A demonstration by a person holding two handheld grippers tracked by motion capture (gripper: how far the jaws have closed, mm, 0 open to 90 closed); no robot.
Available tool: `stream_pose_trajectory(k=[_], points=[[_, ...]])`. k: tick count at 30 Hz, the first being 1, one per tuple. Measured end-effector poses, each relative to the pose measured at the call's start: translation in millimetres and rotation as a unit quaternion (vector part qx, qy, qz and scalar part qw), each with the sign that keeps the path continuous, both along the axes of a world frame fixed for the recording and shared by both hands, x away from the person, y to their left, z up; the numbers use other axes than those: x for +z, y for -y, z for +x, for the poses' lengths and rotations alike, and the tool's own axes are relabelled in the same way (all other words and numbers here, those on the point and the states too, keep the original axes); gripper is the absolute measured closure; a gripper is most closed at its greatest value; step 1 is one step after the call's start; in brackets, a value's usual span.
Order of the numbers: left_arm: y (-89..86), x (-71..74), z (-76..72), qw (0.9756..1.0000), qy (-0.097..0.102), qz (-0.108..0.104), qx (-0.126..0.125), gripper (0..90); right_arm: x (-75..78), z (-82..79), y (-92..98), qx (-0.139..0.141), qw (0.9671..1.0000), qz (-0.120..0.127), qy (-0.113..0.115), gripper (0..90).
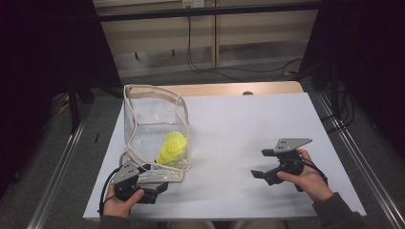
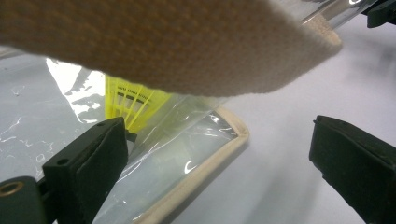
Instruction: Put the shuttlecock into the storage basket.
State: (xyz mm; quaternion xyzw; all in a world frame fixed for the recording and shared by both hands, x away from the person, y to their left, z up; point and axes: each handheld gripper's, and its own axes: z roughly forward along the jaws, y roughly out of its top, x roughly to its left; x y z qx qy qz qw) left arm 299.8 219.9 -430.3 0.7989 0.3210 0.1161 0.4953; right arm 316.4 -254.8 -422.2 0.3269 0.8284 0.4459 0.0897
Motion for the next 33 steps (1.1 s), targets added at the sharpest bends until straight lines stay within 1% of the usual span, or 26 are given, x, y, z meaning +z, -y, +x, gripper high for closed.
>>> stream_pose_trajectory(k=[7, 33], points=[[0.1, 0.0, 0.0, 1.0, 0.0, 0.0, 0.0, 4.5, -2.1, -1.5, 3.1, -0.003, 1.0, -0.003, -0.001, 8.9], [0.2, 0.4, -0.5, 1.0, -0.001, 0.001, 0.002, 4.5, -7.3, -7.0, 13.3, -0.013, 0.9999, 0.002, 0.001, 8.8]])
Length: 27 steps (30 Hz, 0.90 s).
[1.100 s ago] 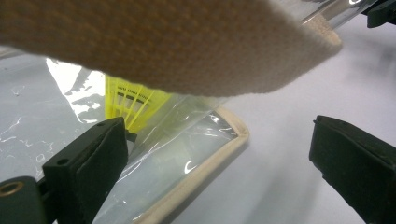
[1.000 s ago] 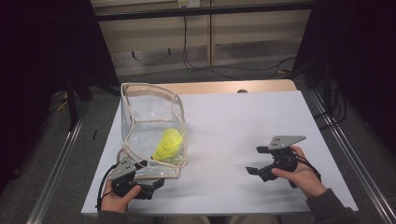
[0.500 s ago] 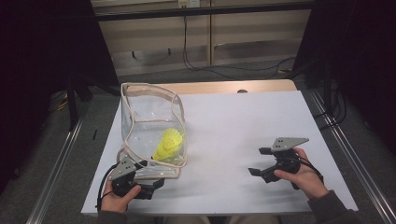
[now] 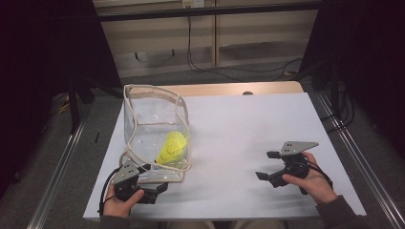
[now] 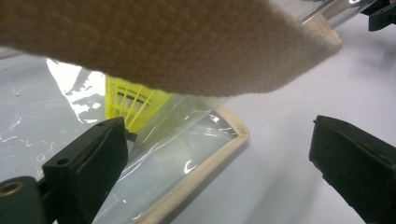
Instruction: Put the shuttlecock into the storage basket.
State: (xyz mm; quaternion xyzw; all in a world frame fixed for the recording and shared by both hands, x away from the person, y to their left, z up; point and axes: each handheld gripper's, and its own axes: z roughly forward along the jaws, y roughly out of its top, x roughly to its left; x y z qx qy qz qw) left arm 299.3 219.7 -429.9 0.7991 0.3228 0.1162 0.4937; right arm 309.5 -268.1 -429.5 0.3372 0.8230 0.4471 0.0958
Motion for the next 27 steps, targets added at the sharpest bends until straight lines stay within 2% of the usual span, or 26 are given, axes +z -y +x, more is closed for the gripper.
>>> stream_pose_trajectory(k=[27], points=[[0.0, -0.1, 0.5, 1.0, 0.001, 0.0, -0.001, 4.4, -8.6, -2.4, 5.2, -0.009, 1.0, 0.001, -0.002, 8.3]])
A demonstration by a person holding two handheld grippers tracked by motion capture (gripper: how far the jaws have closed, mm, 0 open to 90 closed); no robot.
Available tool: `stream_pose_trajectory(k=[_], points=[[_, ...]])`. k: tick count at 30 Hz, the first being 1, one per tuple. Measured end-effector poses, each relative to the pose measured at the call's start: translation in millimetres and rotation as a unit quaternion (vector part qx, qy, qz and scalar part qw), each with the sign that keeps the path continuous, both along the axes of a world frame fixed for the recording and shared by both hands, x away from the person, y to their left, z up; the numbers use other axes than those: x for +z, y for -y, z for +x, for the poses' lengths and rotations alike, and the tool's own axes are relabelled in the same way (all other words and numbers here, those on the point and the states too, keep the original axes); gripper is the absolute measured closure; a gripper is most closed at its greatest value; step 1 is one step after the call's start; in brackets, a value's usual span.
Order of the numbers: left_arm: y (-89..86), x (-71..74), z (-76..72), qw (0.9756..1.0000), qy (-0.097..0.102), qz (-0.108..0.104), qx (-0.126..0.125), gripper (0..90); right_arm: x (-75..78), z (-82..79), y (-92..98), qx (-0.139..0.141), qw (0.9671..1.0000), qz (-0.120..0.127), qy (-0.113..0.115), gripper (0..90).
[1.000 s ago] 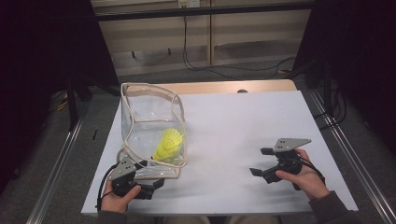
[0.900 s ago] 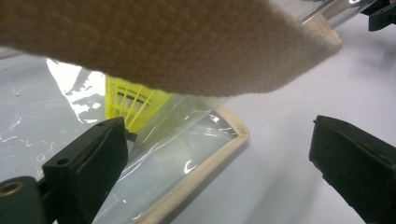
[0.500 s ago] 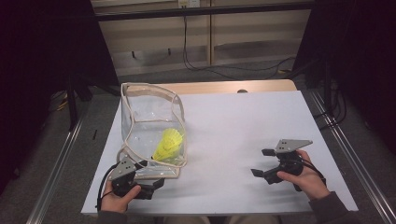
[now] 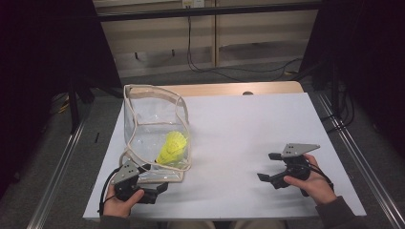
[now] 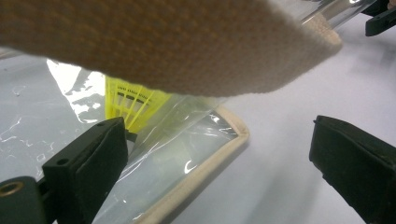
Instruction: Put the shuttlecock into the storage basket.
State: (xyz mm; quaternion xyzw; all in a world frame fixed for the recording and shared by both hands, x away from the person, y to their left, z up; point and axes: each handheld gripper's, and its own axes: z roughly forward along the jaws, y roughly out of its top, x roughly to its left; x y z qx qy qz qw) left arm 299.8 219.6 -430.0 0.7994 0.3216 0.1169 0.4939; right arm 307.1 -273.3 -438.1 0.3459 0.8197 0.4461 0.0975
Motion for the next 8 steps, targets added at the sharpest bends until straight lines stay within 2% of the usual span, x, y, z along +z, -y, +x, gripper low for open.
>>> stream_pose_trajectory(k=[8], points=[[0.5, 0.2, 0.0, 1.0, -0.001, 0.003, 0.0, 4.1, -0.7, 0.2, 1.3, 0.002, 1.0, 0.002, 0.002, 8.3]])
